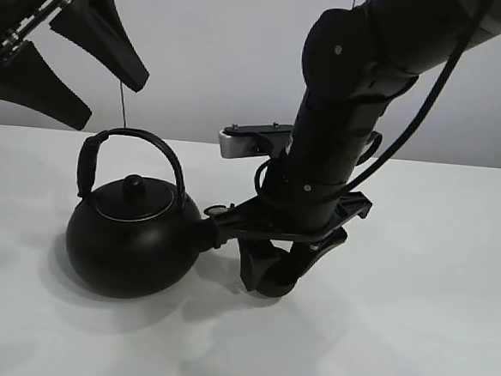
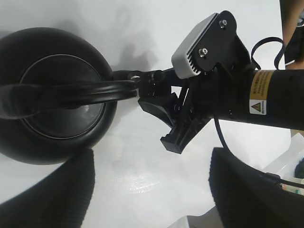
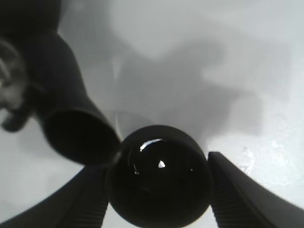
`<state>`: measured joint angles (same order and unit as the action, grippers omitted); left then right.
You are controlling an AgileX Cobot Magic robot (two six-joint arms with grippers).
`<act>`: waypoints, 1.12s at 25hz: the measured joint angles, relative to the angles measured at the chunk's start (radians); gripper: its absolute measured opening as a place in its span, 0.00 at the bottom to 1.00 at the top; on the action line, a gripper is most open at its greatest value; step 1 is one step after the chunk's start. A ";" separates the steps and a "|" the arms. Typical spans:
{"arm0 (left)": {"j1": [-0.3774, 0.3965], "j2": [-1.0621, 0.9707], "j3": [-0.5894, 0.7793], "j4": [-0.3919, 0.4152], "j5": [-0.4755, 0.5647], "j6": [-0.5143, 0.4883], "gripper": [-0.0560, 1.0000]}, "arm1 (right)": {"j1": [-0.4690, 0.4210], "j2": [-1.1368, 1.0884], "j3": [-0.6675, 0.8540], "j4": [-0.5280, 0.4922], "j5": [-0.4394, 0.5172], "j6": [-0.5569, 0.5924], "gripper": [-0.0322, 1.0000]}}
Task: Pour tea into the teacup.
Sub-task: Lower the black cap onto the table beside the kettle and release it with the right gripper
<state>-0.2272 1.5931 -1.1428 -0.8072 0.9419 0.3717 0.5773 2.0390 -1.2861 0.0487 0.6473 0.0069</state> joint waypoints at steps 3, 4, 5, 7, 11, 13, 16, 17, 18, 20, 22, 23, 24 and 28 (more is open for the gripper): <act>0.000 0.000 0.000 0.000 0.000 0.000 0.52 | 0.000 0.019 -0.001 0.000 -0.011 0.000 0.42; 0.000 0.000 0.000 0.000 0.000 0.000 0.52 | 0.000 0.019 -0.001 0.000 -0.014 0.000 0.42; 0.000 0.000 0.000 0.000 0.000 0.000 0.52 | 0.000 0.019 -0.001 0.001 -0.016 0.000 0.42; 0.000 0.000 0.000 0.000 0.000 0.000 0.52 | 0.000 0.020 -0.001 0.001 -0.017 0.000 0.42; 0.000 0.000 0.000 0.000 0.000 0.000 0.52 | 0.000 0.020 -0.001 0.001 -0.020 0.000 0.42; 0.000 0.000 0.000 0.000 0.000 0.000 0.52 | 0.000 0.020 -0.001 0.001 -0.021 0.000 0.42; 0.000 0.000 0.000 0.000 0.000 0.000 0.52 | 0.000 0.019 -0.001 0.000 -0.022 0.000 0.45; 0.000 0.000 0.000 0.000 0.000 0.000 0.52 | 0.000 0.015 -0.001 -0.002 -0.022 0.000 0.46; 0.000 0.000 0.000 0.000 0.000 0.000 0.52 | 0.000 0.009 0.000 -0.004 -0.022 0.000 0.46; 0.000 0.000 0.000 0.000 0.000 0.000 0.52 | 0.000 -0.006 0.000 -0.004 -0.022 0.000 0.47; 0.000 0.000 0.000 0.000 0.000 0.000 0.52 | 0.000 -0.025 0.000 -0.005 -0.022 0.000 0.47; 0.000 0.000 0.000 0.000 0.000 0.000 0.52 | 0.000 -0.033 0.000 -0.006 -0.020 0.000 0.47; 0.000 0.000 0.000 0.000 0.000 0.000 0.52 | 0.000 -0.045 0.000 -0.007 -0.018 0.000 0.47; 0.000 0.000 0.000 0.000 0.000 0.000 0.52 | -0.008 -0.082 0.000 -0.036 0.005 0.005 0.47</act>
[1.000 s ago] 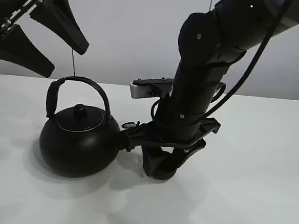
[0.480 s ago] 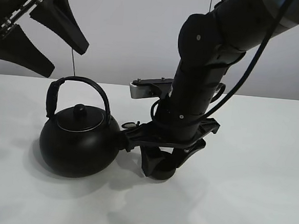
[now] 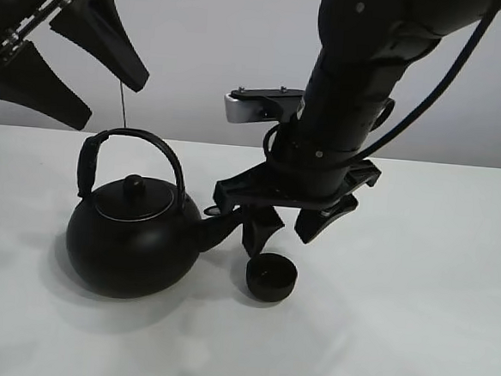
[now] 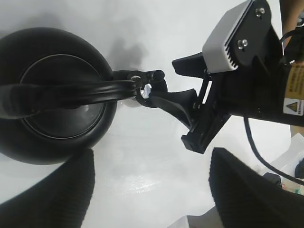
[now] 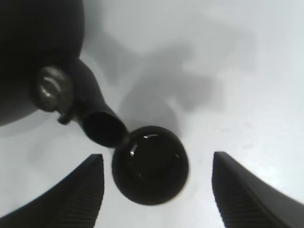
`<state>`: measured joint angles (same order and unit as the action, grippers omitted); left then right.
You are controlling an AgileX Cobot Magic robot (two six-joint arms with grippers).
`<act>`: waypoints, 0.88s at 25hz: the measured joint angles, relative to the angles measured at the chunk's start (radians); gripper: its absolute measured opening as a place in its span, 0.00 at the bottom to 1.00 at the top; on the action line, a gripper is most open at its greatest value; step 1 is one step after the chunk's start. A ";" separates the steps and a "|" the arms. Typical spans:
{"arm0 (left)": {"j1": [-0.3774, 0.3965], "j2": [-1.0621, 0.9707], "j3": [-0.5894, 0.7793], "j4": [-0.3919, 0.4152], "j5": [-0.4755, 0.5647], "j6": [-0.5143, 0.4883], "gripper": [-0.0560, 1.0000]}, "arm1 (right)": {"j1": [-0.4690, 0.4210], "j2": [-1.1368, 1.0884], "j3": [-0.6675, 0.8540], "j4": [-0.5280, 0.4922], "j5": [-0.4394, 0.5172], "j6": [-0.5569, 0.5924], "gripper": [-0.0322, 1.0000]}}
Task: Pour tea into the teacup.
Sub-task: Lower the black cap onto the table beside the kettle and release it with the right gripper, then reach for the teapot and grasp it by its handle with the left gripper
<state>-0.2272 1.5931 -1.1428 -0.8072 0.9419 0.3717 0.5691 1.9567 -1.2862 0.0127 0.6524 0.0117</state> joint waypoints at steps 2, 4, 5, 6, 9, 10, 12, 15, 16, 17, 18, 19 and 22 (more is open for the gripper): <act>0.000 0.000 0.000 0.000 0.000 0.000 0.52 | -0.023 -0.010 0.000 -0.013 0.018 0.020 0.47; 0.000 0.000 0.000 0.000 0.000 0.000 0.52 | -0.063 -0.018 0.000 -0.021 0.031 0.034 0.47; 0.000 0.000 0.000 0.000 0.000 0.000 0.52 | -0.089 -0.023 0.000 -0.024 0.036 0.039 0.47; 0.000 0.000 0.000 0.000 0.000 0.000 0.52 | -0.111 -0.029 0.000 -0.027 0.039 0.040 0.47; 0.000 0.000 0.000 0.000 0.000 0.000 0.52 | -0.200 -0.067 0.000 -0.037 0.046 0.044 0.47; 0.000 0.000 0.000 0.000 0.000 0.000 0.52 | -0.236 -0.083 0.000 -0.043 0.051 0.044 0.47; 0.000 0.000 0.000 0.000 0.000 0.000 0.52 | -0.323 -0.124 0.000 -0.051 0.061 0.043 0.47; 0.000 0.000 0.000 0.000 0.000 0.000 0.52 | -0.465 -0.196 0.000 -0.068 0.088 0.009 0.47; 0.000 0.000 0.000 0.000 0.000 0.000 0.52 | -0.517 -0.227 0.001 -0.073 0.104 -0.012 0.47; 0.000 0.000 0.000 0.000 0.000 0.000 0.52 | -0.560 -0.256 0.001 -0.078 0.120 -0.032 0.47; 0.000 0.000 0.000 0.000 0.000 0.000 0.52 | -0.612 -0.293 0.002 -0.080 0.133 -0.050 0.47; 0.000 0.000 0.000 0.000 0.000 0.000 0.52 | -0.665 -0.334 0.003 -0.081 0.151 -0.070 0.47; 0.000 0.000 0.000 0.000 0.000 0.000 0.52 | -0.814 -0.472 0.005 -0.081 0.187 -0.099 0.47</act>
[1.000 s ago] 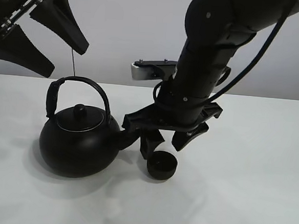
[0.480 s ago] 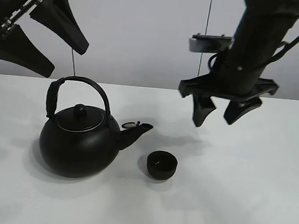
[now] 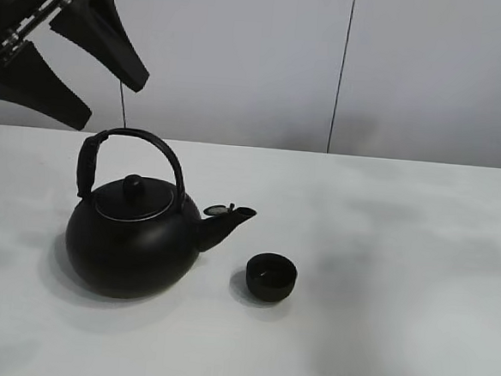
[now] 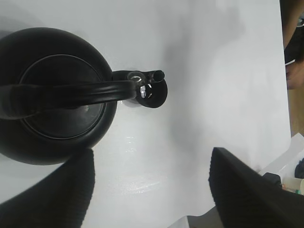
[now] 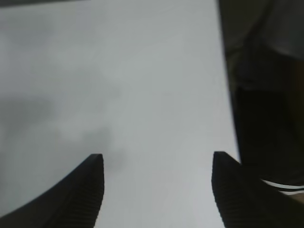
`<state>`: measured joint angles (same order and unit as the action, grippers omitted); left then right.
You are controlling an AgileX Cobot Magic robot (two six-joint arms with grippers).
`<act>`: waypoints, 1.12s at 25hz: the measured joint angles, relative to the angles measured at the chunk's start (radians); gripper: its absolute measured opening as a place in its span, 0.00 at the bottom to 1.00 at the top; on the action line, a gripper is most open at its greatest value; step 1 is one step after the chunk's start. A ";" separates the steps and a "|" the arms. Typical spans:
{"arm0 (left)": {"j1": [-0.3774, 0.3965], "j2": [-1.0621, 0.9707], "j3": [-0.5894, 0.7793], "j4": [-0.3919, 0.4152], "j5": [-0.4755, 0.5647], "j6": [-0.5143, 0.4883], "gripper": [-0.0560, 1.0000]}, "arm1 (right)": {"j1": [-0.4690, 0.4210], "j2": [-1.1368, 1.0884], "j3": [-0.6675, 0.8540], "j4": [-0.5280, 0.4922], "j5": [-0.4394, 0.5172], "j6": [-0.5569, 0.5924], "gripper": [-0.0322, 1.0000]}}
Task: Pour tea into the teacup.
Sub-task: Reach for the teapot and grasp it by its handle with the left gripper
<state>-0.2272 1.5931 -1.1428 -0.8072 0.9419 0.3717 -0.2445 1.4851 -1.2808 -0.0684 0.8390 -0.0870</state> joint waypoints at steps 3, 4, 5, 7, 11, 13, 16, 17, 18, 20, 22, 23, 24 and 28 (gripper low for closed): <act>0.000 0.000 0.000 0.000 0.000 0.000 0.52 | -0.115 -0.173 0.000 0.003 0.015 -0.009 0.47; 0.000 0.000 0.000 0.000 0.000 0.000 0.52 | -0.136 -0.242 0.000 0.004 0.022 -0.009 0.47; 0.000 0.000 0.000 0.000 0.000 0.000 0.52 | -0.143 -0.301 0.000 0.006 0.030 -0.011 0.47; 0.000 0.000 0.000 0.000 0.000 0.000 0.52 | -0.138 -0.447 0.000 0.024 0.040 -0.018 0.47; 0.000 0.000 0.000 0.000 0.000 0.000 0.52 | -0.079 -0.709 0.000 0.134 0.112 -0.083 0.47; 0.000 0.000 0.000 0.000 0.000 0.000 0.52 | -0.049 -0.824 -0.001 0.198 0.175 -0.118 0.47; 0.000 0.000 0.000 0.000 0.000 0.000 0.52 | -0.005 -0.975 -0.003 0.251 0.284 -0.139 0.47; 0.000 0.000 0.000 0.000 0.000 0.000 0.52 | 0.006 -1.020 -0.003 0.258 0.316 -0.145 0.47; 0.000 0.000 0.000 0.000 0.000 0.000 0.52 | 0.018 -1.061 -0.001 0.261 0.350 -0.146 0.47; 0.000 0.000 0.000 0.000 0.000 0.000 0.52 | 0.043 -1.135 0.026 0.267 0.391 -0.145 0.47; 0.000 0.000 0.000 0.000 0.000 0.000 0.52 | 0.068 -1.213 0.084 0.267 0.409 -0.134 0.47; 0.000 0.000 0.000 0.000 0.000 0.000 0.52 | 0.077 -1.243 0.127 0.267 0.413 -0.127 0.47; 0.000 0.000 0.000 0.000 0.000 0.000 0.52 | 0.087 -1.277 0.177 0.266 0.417 -0.123 0.47; 0.000 0.000 0.000 0.000 0.000 0.000 0.52 | 0.123 -1.377 0.385 0.261 0.412 -0.120 0.47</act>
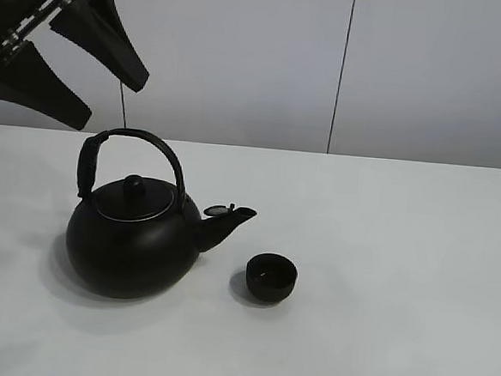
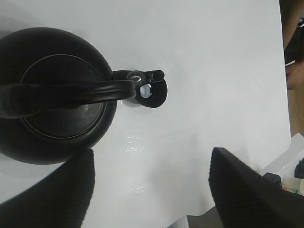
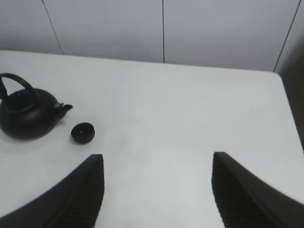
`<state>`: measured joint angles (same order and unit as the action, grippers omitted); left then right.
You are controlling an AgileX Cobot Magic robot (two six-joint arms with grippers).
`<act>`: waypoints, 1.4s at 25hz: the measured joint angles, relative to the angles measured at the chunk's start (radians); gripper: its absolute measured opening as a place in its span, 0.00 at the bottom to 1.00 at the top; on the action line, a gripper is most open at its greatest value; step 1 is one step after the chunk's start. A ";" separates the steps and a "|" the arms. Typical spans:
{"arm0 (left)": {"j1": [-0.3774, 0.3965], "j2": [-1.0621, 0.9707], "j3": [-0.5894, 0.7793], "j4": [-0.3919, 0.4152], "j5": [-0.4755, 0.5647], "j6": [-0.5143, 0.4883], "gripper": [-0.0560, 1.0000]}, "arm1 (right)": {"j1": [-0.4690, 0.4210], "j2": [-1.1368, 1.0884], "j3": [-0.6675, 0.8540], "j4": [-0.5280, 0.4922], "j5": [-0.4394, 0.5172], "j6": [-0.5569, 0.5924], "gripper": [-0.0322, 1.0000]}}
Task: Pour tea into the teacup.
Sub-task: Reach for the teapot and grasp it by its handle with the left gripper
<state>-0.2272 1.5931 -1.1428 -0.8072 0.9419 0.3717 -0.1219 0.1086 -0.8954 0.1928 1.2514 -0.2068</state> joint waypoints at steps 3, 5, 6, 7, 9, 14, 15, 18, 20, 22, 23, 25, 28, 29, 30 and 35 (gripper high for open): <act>0.000 0.000 0.000 0.000 0.000 0.000 0.52 | 0.035 -0.039 0.141 -0.011 -0.048 0.000 0.47; 0.000 0.000 0.000 0.000 0.000 0.000 0.52 | 0.058 -0.045 0.200 -0.020 -0.078 0.000 0.47; 0.000 0.000 0.000 0.000 0.000 0.000 0.52 | 0.066 -0.045 0.226 -0.023 -0.093 0.001 0.47; 0.000 0.000 0.000 0.000 0.000 0.000 0.52 | 0.073 -0.045 0.244 -0.025 -0.105 0.002 0.47; 0.000 0.000 0.000 0.000 0.000 0.000 0.52 | 0.080 -0.045 0.281 -0.028 -0.129 0.009 0.47; 0.000 0.000 0.000 0.000 0.000 0.000 0.52 | 0.080 -0.045 0.367 -0.049 -0.161 0.043 0.47; 0.000 0.000 0.000 0.000 0.000 0.000 0.52 | 0.080 -0.047 0.379 -0.052 -0.167 0.046 0.47; 0.000 0.000 0.000 0.000 0.000 0.000 0.52 | 0.080 -0.059 0.407 -0.077 -0.175 0.058 0.47; 0.000 0.000 0.000 0.000 0.000 0.000 0.52 | 0.080 -0.061 0.420 -0.111 -0.172 0.088 0.47; 0.000 0.000 0.000 0.000 0.000 0.000 0.52 | 0.080 -0.061 0.425 -0.144 -0.170 0.123 0.47; 0.000 0.000 0.000 0.000 0.000 0.000 0.52 | 0.080 -0.061 0.425 -0.157 -0.170 0.140 0.47; 0.000 0.000 0.000 0.000 0.000 0.000 0.52 | 0.080 -0.061 0.425 -0.175 -0.170 0.158 0.47; 0.000 0.000 0.000 0.000 0.000 0.000 0.52 | 0.080 -0.061 0.425 -0.182 -0.170 0.165 0.47; 0.000 0.000 0.000 0.000 0.000 0.000 0.52 | 0.080 -0.061 0.425 -0.183 -0.170 0.166 0.47; 0.000 0.000 0.000 0.000 0.000 0.000 0.52 | 0.080 -0.061 0.425 -0.183 -0.170 0.169 0.47; 0.000 0.000 0.000 0.000 0.000 0.000 0.52 | 0.080 -0.061 0.425 -0.184 -0.172 0.169 0.47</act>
<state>-0.2272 1.5931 -1.1428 -0.8072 0.9419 0.3717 -0.0422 0.0476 -0.4701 0.0088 1.0790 -0.0374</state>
